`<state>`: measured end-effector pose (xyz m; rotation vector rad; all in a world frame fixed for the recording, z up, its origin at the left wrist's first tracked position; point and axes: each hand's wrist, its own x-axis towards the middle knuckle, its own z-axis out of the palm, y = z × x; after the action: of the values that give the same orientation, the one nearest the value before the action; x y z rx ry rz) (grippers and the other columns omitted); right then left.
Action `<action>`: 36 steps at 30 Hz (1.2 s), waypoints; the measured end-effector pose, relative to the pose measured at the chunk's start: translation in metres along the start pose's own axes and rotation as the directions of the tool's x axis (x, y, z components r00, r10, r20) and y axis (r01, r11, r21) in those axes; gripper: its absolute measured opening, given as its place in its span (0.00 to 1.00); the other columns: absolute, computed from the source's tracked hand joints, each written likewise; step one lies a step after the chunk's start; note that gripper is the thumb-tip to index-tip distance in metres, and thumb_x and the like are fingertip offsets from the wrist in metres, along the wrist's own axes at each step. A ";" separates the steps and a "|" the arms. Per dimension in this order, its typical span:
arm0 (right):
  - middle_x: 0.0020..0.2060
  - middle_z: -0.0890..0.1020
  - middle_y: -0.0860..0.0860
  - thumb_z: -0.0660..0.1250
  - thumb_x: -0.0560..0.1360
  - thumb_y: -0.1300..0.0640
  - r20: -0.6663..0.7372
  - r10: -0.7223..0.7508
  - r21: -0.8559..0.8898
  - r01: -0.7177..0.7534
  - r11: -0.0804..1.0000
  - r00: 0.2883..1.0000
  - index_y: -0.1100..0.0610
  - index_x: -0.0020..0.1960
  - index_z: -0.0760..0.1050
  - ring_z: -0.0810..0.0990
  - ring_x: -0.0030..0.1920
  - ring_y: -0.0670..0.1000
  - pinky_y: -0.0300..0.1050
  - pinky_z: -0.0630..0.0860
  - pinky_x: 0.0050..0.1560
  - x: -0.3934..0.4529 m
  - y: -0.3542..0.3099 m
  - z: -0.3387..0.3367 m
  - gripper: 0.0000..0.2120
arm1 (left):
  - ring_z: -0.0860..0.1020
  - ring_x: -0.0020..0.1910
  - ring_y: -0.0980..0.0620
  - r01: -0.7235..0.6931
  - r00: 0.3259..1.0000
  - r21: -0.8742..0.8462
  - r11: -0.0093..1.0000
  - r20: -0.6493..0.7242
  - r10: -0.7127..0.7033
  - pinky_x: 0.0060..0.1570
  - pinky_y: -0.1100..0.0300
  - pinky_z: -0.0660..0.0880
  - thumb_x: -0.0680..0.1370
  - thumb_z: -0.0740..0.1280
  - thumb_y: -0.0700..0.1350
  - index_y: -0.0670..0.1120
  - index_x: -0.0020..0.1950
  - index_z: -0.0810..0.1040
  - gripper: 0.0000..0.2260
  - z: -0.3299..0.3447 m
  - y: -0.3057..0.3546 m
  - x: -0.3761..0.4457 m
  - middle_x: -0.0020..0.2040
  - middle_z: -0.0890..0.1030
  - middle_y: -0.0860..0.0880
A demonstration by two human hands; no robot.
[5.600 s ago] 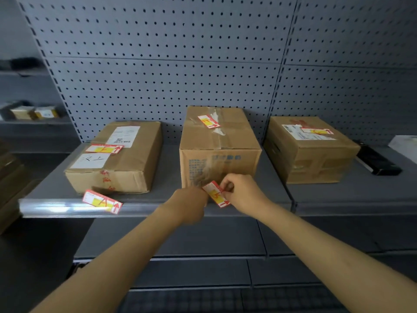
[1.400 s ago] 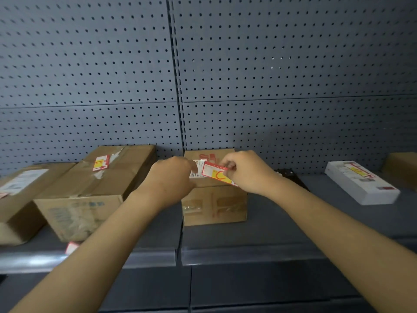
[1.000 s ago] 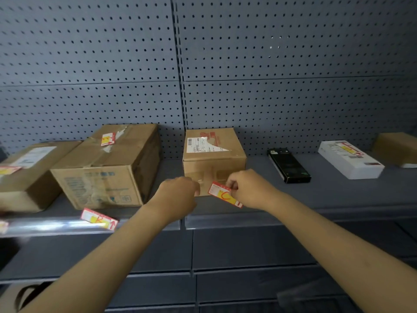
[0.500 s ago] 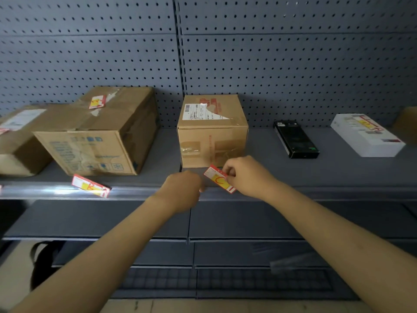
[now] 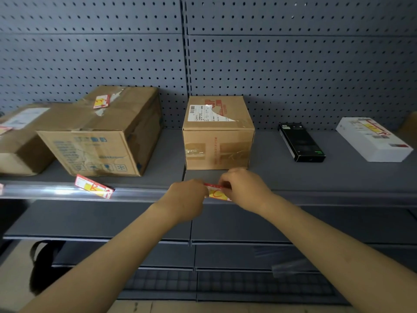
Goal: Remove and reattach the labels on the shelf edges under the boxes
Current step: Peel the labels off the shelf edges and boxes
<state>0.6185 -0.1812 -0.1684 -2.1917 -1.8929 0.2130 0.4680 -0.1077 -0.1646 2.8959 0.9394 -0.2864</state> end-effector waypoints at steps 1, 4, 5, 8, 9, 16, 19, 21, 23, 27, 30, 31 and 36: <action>0.51 0.80 0.54 0.64 0.76 0.59 0.001 0.000 -0.009 0.000 1.000 1.000 0.53 0.54 0.80 0.79 0.48 0.56 0.53 0.79 0.46 0.000 -0.001 0.000 0.09 | 0.77 0.59 0.46 -0.007 1.000 0.002 1.000 -0.007 0.007 0.54 0.52 0.74 0.76 0.63 0.41 0.52 0.65 0.75 0.18 0.000 -0.001 -0.001 0.63 0.75 0.49; 0.53 0.81 0.53 0.64 0.75 0.59 0.022 0.023 0.004 -0.023 1.000 0.999 0.53 0.55 0.79 0.79 0.50 0.55 0.53 0.79 0.48 0.002 -0.003 -0.002 0.10 | 0.77 0.59 0.47 -0.014 0.999 -0.004 1.000 -0.034 0.014 0.54 0.53 0.74 0.76 0.64 0.43 0.53 0.64 0.75 0.16 -0.002 -0.005 -0.001 0.63 0.76 0.49; 0.53 0.81 0.53 0.65 0.75 0.60 0.033 0.032 0.017 -0.032 0.999 0.999 0.54 0.56 0.78 0.79 0.51 0.55 0.53 0.79 0.50 0.001 -0.003 -0.003 0.11 | 0.77 0.59 0.48 -0.013 0.999 -0.002 1.000 -0.047 0.013 0.54 0.54 0.74 0.77 0.64 0.44 0.52 0.64 0.75 0.16 -0.003 -0.006 -0.002 0.63 0.76 0.49; 0.55 0.80 0.53 0.65 0.74 0.60 0.046 0.047 0.033 -0.048 0.998 0.998 0.54 0.57 0.77 0.79 0.53 0.55 0.53 0.78 0.52 -0.001 -0.003 -0.008 0.12 | 0.76 0.60 0.49 -0.015 0.997 -0.008 1.000 -0.077 0.015 0.55 0.55 0.73 0.77 0.63 0.45 0.52 0.65 0.75 0.16 -0.009 -0.011 -0.003 0.64 0.76 0.50; 0.56 0.80 0.52 0.65 0.74 0.60 0.047 0.052 0.028 -0.053 0.998 0.998 0.53 0.57 0.77 0.79 0.54 0.54 0.52 0.78 0.52 -0.002 -0.003 -0.010 0.12 | 0.76 0.61 0.50 -0.015 0.997 -0.012 1.000 -0.082 0.014 0.55 0.56 0.73 0.77 0.63 0.45 0.53 0.64 0.75 0.16 -0.011 -0.012 -0.003 0.64 0.76 0.51; 0.58 0.79 0.53 0.66 0.75 0.58 0.043 0.105 0.025 -0.106 0.994 0.994 0.53 0.58 0.77 0.78 0.56 0.54 0.50 0.77 0.55 -0.020 0.002 -0.030 0.12 | 0.76 0.60 0.51 -0.049 0.989 0.038 0.998 -0.141 0.054 0.52 0.56 0.74 0.77 0.64 0.48 0.54 0.63 0.74 0.15 -0.034 -0.004 -0.002 0.63 0.76 0.52; 0.59 0.79 0.53 0.67 0.75 0.57 0.038 0.137 0.021 -0.138 0.990 0.990 0.54 0.59 0.77 0.77 0.57 0.54 0.49 0.77 0.55 -0.031 0.008 -0.039 0.13 | 0.76 0.61 0.51 -0.089 0.979 0.058 0.994 -0.180 0.098 0.55 0.56 0.73 0.77 0.64 0.49 0.54 0.63 0.74 0.14 -0.045 0.011 0.001 0.63 0.76 0.52; 0.59 0.79 0.54 0.67 0.75 0.56 0.030 0.159 0.015 -0.160 0.987 0.987 0.54 0.60 0.76 0.77 0.57 0.54 0.48 0.76 0.55 -0.039 0.012 -0.045 0.13 | 0.76 0.60 0.51 -0.123 0.968 0.064 0.990 -0.211 0.134 0.55 0.56 0.74 0.78 0.63 0.47 0.53 0.63 0.75 0.14 -0.052 0.023 0.005 0.62 0.78 0.51; 0.59 0.78 0.55 0.68 0.75 0.55 0.015 0.176 0.019 -0.176 0.984 0.984 0.54 0.61 0.76 0.77 0.57 0.54 0.47 0.76 0.54 -0.048 0.018 -0.049 0.14 | 0.78 0.58 0.50 -0.144 0.963 0.068 0.987 -0.221 0.155 0.57 0.54 0.76 0.78 0.63 0.45 0.51 0.63 0.76 0.14 -0.057 0.036 0.009 0.61 0.79 0.50; 0.59 0.78 0.55 0.68 0.75 0.55 -0.017 0.206 0.024 -0.206 0.978 0.978 0.54 0.61 0.75 0.77 0.58 0.54 0.47 0.76 0.55 -0.065 0.029 -0.062 0.15 | 0.79 0.57 0.49 -0.163 0.960 0.128 0.978 -0.210 0.187 0.56 0.53 0.77 0.78 0.63 0.46 0.48 0.62 0.77 0.13 -0.062 0.056 0.018 0.59 0.80 0.49; 0.60 0.78 0.56 0.67 0.76 0.55 -0.032 0.230 0.025 -0.230 0.973 0.973 0.55 0.62 0.75 0.76 0.59 0.55 0.48 0.76 0.56 -0.077 0.037 -0.070 0.15 | 0.78 0.58 0.49 -0.169 0.955 0.157 0.973 -0.218 0.201 0.57 0.55 0.76 0.78 0.63 0.48 0.48 0.62 0.76 0.13 -0.064 0.068 0.023 0.61 0.79 0.49; 0.60 0.78 0.56 0.67 0.76 0.55 -0.037 0.241 0.024 -0.241 0.970 0.970 0.55 0.62 0.75 0.76 0.59 0.55 0.48 0.76 0.56 -0.081 0.040 -0.073 0.15 | 0.77 0.59 0.49 -0.174 0.952 0.172 0.970 -0.222 0.210 0.58 0.56 0.76 0.78 0.63 0.48 0.49 0.63 0.76 0.13 -0.065 0.072 0.025 0.61 0.79 0.49; 0.60 0.78 0.55 0.66 0.76 0.54 -0.066 0.300 0.038 -0.298 0.954 0.952 0.54 0.61 0.75 0.76 0.59 0.55 0.46 0.74 0.55 -0.097 0.057 -0.084 0.14 | 0.78 0.57 0.48 -0.202 0.948 0.170 0.965 -0.215 0.236 0.58 0.55 0.76 0.77 0.64 0.48 0.52 0.61 0.76 0.13 -0.072 0.095 0.035 0.59 0.79 0.49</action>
<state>0.6799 -0.2920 -0.1078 -2.4250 -1.5050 0.2090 0.5630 -0.1548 -0.0989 3.1864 0.6335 0.0047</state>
